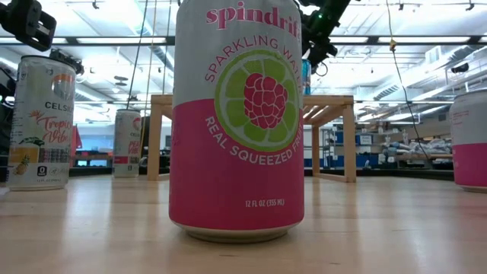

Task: Place canned beverage on shelf
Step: Put the top blue soda can on the shelf

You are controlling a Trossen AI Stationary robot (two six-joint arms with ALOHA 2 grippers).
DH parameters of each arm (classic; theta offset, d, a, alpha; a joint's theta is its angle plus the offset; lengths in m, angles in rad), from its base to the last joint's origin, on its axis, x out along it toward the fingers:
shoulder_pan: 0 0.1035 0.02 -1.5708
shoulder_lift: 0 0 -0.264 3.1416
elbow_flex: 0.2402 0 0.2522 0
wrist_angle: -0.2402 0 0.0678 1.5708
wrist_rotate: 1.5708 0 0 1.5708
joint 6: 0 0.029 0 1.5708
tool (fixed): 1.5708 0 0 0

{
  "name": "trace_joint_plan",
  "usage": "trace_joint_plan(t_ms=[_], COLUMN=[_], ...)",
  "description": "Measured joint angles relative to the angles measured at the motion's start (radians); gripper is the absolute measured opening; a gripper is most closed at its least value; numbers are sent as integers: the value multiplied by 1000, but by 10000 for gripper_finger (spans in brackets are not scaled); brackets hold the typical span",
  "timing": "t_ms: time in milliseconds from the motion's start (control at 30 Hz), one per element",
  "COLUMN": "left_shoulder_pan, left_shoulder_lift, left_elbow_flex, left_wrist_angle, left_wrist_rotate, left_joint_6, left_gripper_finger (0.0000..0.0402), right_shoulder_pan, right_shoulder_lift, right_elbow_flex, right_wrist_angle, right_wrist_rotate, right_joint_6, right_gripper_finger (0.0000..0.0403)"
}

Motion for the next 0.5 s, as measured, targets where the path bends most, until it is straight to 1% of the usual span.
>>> trace_joint_plan(t_ms=[300,400,500], left_shoulder_pan=[0,0,0], left_shoulder_lift=[0,0,0], left_elbow_flex=[-1,-1,-1], left_wrist_angle=[1,1,1], left_wrist_rotate=[0,0,0], left_joint_6=[0,0,0], left_gripper_finger=[314,314,314], right_shoulder_pan=[2,2,2], right_shoulder_lift=[-1,-12,-23], right_elbow_flex=[0,0,0], right_wrist_angle=[0,0,1], right_wrist_rotate=[-51,-49,-19], right_joint_6=[-5,-5,-3], right_gripper_finger=[320,321,321])
